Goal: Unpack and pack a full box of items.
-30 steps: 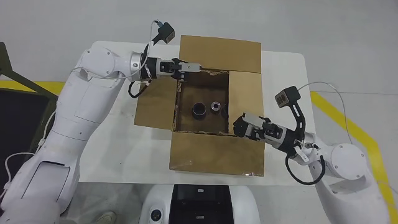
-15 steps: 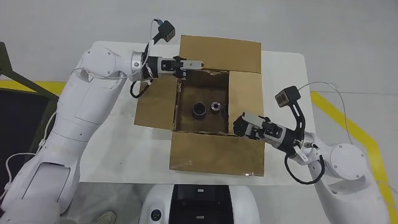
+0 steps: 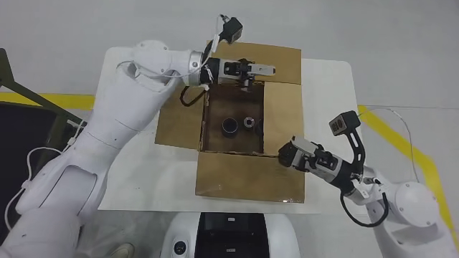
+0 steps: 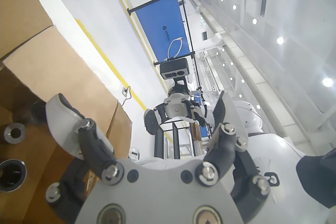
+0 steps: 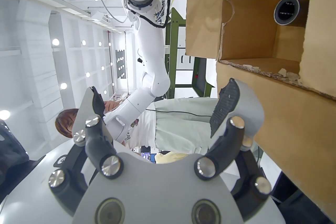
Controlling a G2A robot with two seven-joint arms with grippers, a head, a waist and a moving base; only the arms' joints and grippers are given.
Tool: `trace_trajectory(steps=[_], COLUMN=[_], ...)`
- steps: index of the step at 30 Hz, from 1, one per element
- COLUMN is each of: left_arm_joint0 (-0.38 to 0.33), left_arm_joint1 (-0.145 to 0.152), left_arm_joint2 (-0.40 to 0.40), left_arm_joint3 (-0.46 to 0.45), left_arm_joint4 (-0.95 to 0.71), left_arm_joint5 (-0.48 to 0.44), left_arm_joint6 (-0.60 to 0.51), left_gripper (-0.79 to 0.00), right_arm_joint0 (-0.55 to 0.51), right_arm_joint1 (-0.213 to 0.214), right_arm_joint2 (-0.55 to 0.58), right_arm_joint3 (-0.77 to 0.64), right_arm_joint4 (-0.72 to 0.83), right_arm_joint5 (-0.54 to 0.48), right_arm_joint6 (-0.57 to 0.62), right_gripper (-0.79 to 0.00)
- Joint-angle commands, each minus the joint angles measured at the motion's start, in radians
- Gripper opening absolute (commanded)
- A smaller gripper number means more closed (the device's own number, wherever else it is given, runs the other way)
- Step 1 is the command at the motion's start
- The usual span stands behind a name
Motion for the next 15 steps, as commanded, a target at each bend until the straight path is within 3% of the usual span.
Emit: trace_trajectory(steps=[1, 7, 15], left_arm_joint0=[-0.015, -0.029, -0.021], left_arm_joint1=[-0.017, -0.060, -0.097], left_arm_joint2=[0.044, 0.123, 0.176], left_arm_joint3=[0.026, 0.116, 0.224], left_arm_joint4=[0.021, 0.078, 0.112], left_arm_joint5=[-0.011, -0.038, -0.056], left_arm_joint6=[0.024, 0.120, 0.148], left_gripper=[0.000, 0.000, 0.000], right_arm_joint0=[-0.019, -0.064, -0.067], right_arm_joint1=[0.001, 0.004, 0.009], right_arm_joint2=[0.005, 0.005, -0.047], right_arm_joint3=[-0.011, -0.040, -0.046], right_arm_joint4=[-0.005, -0.025, -0.076], right_arm_joint5=[-0.003, -0.007, 0.015], right_arm_joint6=[-0.004, -0.014, 0.010], right_gripper=[0.000, 0.000, 0.000])
